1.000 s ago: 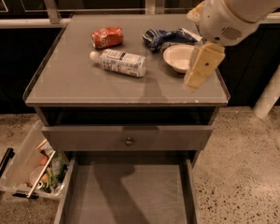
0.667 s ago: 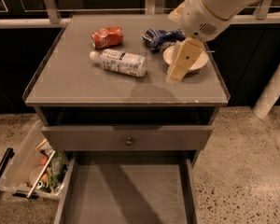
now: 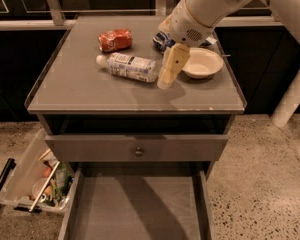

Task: Place blue plastic bottle into middle drawer

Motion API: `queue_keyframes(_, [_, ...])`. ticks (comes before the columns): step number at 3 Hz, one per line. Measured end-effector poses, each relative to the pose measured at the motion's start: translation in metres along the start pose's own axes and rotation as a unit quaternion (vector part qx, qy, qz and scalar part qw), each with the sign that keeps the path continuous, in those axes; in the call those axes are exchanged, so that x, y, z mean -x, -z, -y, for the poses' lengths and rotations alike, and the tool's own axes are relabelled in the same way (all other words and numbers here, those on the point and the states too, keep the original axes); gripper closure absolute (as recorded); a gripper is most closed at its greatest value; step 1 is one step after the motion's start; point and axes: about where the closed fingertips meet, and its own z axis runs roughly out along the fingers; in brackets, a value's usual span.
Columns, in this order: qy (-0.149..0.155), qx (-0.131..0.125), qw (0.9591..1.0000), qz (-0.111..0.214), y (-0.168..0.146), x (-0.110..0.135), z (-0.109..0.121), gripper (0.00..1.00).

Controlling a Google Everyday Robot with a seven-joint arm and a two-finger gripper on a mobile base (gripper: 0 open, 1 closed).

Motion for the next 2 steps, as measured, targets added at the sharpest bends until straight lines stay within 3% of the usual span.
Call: queue_keyframes(2, [-0.004,0.041,0.9991,0.008,-0.060,0.004,0.007,0.00])
